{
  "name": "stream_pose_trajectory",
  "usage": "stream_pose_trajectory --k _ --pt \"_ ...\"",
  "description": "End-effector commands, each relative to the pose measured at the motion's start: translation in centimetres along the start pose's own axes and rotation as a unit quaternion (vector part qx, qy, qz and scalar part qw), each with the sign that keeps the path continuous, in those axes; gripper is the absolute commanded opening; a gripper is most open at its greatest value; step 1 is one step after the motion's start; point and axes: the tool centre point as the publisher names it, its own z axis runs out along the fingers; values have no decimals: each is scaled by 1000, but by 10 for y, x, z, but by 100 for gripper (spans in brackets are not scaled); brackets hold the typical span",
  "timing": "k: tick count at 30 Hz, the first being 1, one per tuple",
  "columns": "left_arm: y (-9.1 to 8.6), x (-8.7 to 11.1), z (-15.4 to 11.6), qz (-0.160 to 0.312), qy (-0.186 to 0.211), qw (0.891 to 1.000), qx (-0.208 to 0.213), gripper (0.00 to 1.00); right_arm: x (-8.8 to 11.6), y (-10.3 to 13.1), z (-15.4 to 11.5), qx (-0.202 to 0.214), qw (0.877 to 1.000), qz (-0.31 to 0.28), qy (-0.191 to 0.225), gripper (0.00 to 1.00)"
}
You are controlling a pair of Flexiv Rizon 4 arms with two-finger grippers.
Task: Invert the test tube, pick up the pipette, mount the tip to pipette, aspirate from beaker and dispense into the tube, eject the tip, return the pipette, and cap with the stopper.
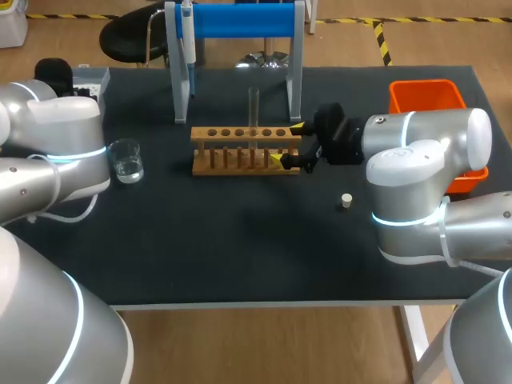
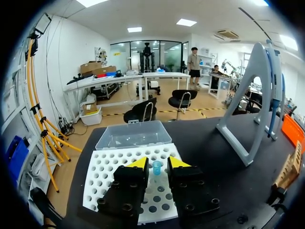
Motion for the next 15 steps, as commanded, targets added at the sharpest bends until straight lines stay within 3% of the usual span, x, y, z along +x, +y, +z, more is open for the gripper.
stream_pose_trajectory --k 1,11,12,13,15 --pt "-1 -1 2 1 0 1000 -3 25 0 0 -1 1 1000 0 0 100" --pt "1 1 4 5 3 1000 -10 21 0 0 -1 1 1000 0 0 100" --pt "1 1 4 6 3 1000 -10 18 0 0 -1 1 1000 0 0 100" --pt "1 1 4 6 4 1000 -11 2 0 0 -1 1 1000 0 0 100" --pt "1 1 4 7 4 1000 -11 0 0 0 -1 1 1000 0 0 100"
